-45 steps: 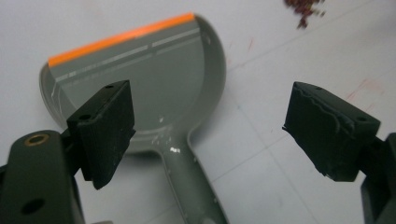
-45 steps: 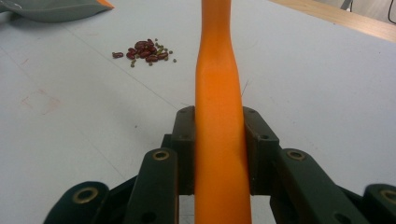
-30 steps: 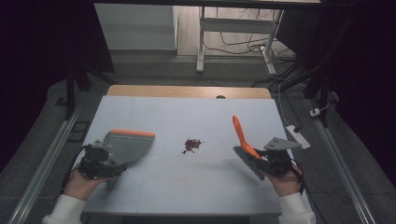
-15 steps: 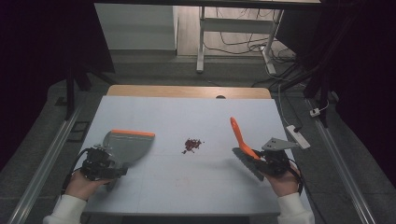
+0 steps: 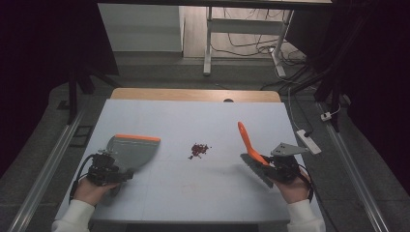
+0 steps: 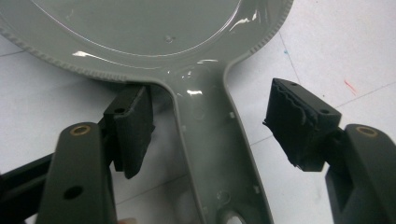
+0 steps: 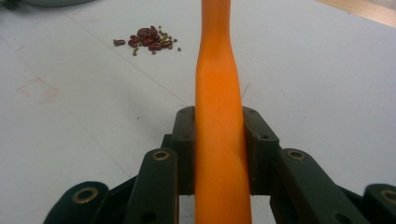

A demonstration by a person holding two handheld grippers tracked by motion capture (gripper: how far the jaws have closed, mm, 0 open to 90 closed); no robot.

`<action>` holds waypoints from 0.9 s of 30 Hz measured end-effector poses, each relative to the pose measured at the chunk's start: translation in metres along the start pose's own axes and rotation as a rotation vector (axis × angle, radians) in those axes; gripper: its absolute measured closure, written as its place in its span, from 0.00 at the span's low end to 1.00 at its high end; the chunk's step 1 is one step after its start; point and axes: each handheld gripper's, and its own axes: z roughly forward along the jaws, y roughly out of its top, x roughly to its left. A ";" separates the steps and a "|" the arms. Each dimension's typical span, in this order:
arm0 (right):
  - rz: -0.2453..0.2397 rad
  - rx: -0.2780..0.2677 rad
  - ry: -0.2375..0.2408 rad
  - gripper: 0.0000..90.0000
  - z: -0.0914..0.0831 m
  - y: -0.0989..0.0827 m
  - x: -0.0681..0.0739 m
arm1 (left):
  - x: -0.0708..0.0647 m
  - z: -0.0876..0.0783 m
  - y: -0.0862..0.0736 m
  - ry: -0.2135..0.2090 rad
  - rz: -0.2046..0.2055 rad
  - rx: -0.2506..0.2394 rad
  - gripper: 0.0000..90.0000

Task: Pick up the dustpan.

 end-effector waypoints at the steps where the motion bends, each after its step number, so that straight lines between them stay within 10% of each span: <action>1: 0.000 0.000 -0.001 0.78 0.000 0.000 0.000 | 0.000 0.001 0.000 0.000 -0.002 0.001 0.39; 27: 0.002 0.012 0.001 0.78 0.002 -0.002 -0.001 | 0.011 0.005 -0.003 0.011 -0.043 -0.031 0.69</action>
